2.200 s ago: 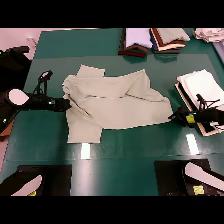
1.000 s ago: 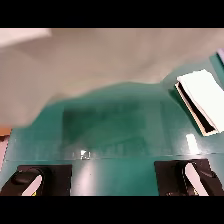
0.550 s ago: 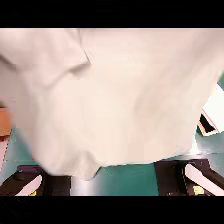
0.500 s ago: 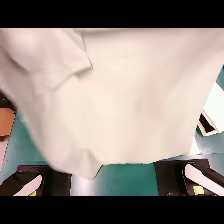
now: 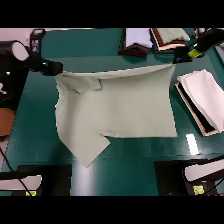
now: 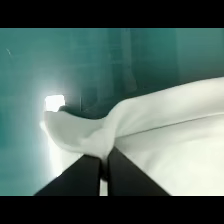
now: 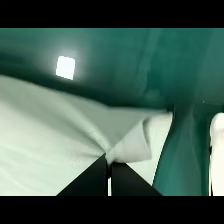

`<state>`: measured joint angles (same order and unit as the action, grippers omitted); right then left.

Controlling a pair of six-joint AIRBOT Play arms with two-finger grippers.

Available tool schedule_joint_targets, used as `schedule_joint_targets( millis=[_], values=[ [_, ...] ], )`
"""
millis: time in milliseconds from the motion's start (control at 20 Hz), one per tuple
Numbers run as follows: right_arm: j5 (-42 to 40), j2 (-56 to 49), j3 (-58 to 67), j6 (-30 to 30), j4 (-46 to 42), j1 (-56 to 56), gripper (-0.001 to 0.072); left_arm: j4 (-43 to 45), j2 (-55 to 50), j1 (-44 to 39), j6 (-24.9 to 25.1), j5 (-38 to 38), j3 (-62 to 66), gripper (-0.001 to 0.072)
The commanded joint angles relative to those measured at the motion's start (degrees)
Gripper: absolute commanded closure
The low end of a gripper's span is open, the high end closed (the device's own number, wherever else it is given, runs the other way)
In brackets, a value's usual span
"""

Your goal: Fold the shirts.

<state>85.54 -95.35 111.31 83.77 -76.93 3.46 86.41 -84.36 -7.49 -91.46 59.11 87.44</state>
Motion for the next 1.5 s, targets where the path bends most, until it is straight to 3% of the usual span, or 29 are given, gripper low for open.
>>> schedule_joint_targets(
  millis=[0,250,450,550,800,1050,1100,1150,1200,1250,1450],
  values=[
    [-4.5,-5.3,0.1,1.3,-0.7,0.3,0.0697,-0.2,-3.5,0.0,1.0,-4.7,-0.2,0.0683],
    [3.3,-5.0,0.0,-0.3,-1.2,3.2,0.0697,-0.3,-3.4,0.0,3.4,3.4,-1.5,0.0683],
    [6.4,-4.5,-1.0,-0.3,-1.1,4.4,0.0698,-3.9,-3.4,0.0,3.5,4.2,-6.9,0.0683],
    [4.1,-1.7,-7.9,-0.2,-1.2,4.2,0.0697,-5.4,-3.5,0.0,3.5,3.8,-8.4,0.0682],
    [-10.8,7.3,-29.3,-0.2,-1.1,4.1,0.0697,-5.9,-3.5,0.0,3.5,3.4,-8.7,0.0682],
    [-13.6,8.7,-37.5,0.2,-0.5,4.0,0.0695,-5.9,-3.5,0.0,3.5,4.0,-8.7,0.068],
    [-13.6,8.7,-37.9,0.2,0.2,4.0,0.0663,-5.8,-3.5,0.0,3.5,4.5,-8.7,0.0621],
    [-13.6,8.7,-38.1,0.2,1.5,4.1,0.0456,-5.8,-3.5,0.0,3.4,5.3,-8.7,0.031],
    [-13.6,8.8,-38.1,0.2,2.8,4.6,0.0337,-5.7,-3.4,0.0,3.4,6.4,-8.7,0.0182],
    [-13.5,9.3,-38.1,0.2,4.4,5.1,0.0334,-5.7,-3.3,0.0,3.5,8.1,-8.7,0.0229],
    [-9.9,15.3,-38.4,-2.1,4.9,6.1,0.0335,-4.7,2.1,0.0,3.4,12.8,-12.3,0.0231]
  ],
)
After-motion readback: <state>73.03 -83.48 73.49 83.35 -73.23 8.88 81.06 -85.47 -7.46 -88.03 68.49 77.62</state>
